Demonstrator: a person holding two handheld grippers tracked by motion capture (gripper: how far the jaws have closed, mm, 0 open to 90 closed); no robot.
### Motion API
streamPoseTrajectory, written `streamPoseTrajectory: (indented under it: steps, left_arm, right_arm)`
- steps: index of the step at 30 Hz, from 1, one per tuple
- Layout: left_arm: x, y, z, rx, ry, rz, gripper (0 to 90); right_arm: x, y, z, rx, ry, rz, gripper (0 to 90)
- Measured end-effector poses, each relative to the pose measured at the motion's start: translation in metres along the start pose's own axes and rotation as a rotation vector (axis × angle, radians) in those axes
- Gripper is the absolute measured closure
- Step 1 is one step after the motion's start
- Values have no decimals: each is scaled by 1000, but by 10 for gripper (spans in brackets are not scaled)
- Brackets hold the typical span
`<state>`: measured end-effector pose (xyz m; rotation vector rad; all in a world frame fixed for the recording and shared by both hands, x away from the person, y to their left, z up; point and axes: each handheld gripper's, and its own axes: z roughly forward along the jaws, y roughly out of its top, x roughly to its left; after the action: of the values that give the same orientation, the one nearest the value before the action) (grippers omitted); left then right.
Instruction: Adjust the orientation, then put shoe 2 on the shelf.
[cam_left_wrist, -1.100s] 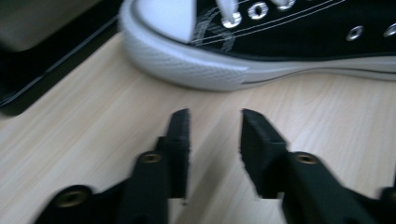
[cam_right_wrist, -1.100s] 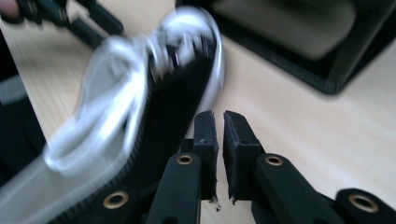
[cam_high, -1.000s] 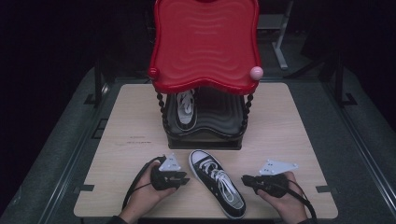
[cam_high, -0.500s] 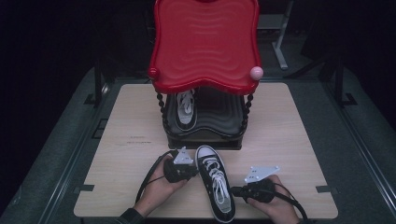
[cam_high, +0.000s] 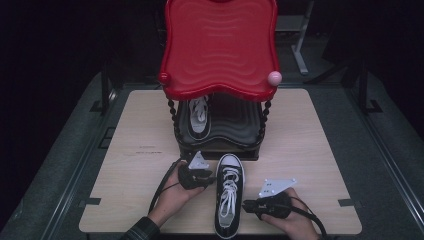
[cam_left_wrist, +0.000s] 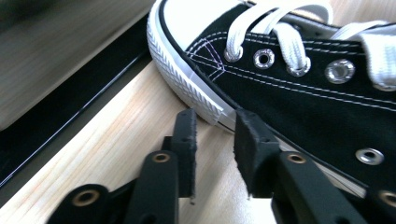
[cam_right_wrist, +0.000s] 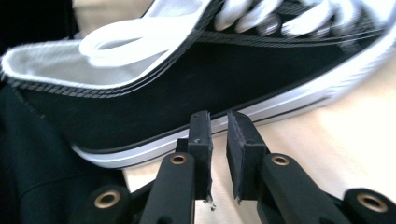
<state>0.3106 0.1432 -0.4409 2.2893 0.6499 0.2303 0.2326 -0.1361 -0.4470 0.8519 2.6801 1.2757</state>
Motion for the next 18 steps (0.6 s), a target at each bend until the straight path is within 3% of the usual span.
streamPoseTrajectory:
  steps: [4,7,13,18]
  left_arm:
    - [1,0,-17,-28,-26,-9,601]
    - [-2,-2,-32,-68,-47,-23,561]
    - [-12,-1,-56,-133,-109,-28,512]
    - [-27,6,-56,-157,-160,-1,461]
  right_arm:
    - [-6,0,-11,-59,-43,30,719]
    - [-10,2,-23,-142,-74,58,668]
    - [-7,9,-30,-210,-73,71,644]
    - [-1,19,-29,-267,-57,74,628]
